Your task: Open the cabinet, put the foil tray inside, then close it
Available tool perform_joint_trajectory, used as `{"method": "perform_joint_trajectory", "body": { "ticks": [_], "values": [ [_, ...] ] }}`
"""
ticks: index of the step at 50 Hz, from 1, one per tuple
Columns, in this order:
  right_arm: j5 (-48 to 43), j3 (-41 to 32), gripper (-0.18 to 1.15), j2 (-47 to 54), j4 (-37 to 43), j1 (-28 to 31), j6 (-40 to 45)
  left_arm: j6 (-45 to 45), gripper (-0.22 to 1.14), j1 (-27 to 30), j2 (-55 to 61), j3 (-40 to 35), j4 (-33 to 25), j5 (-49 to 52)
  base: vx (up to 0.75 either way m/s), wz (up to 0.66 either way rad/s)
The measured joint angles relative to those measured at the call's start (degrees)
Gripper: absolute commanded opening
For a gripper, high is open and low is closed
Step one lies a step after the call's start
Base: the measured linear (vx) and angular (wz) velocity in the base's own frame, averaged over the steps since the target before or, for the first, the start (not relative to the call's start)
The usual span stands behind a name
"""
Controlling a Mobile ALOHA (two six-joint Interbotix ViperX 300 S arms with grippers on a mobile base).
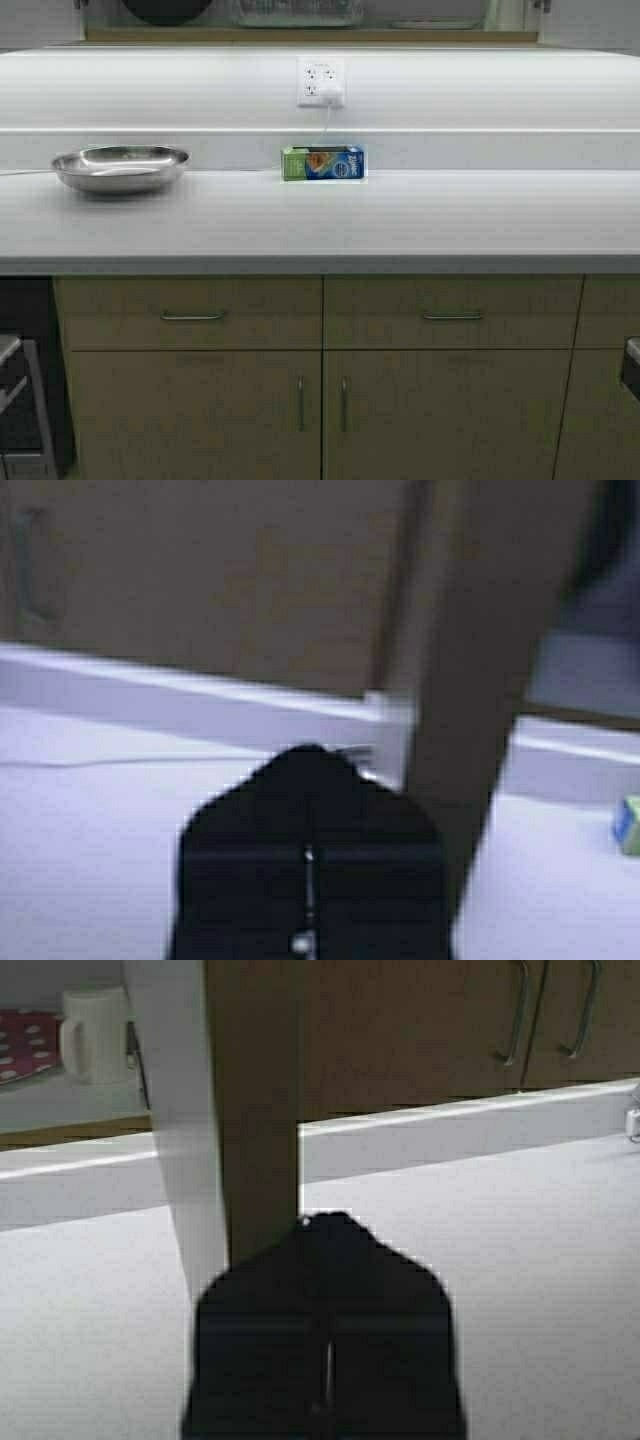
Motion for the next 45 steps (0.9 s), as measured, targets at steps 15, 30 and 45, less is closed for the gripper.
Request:
{"method": "perform_joint_trajectory", "body": {
  "ticks": [15, 30, 45],
  "values": [
    [-1.76, 4.13, 0.07, -8.17, -2.72, 13.18, 0.00, -0.09, 0.04, -4.75, -13.18, 14.59, 0.09, -7.56, 0.00, 0.00],
    [-3.43, 16.26, 0.07, -19.34, -1.58, 18.72, 1.41, -0.44, 0.04, -6.06, -19.69, 20.57, 0.09, -7.38, 0.01, 0.02],
    [-3.69, 23.55, 0.07, -21.27, -0.62, 20.48, 1.41, -0.44, 0.04, -12.57, -19.95, 20.48, 0.18, -5.27, 0.06, -0.02]
  ]
}}
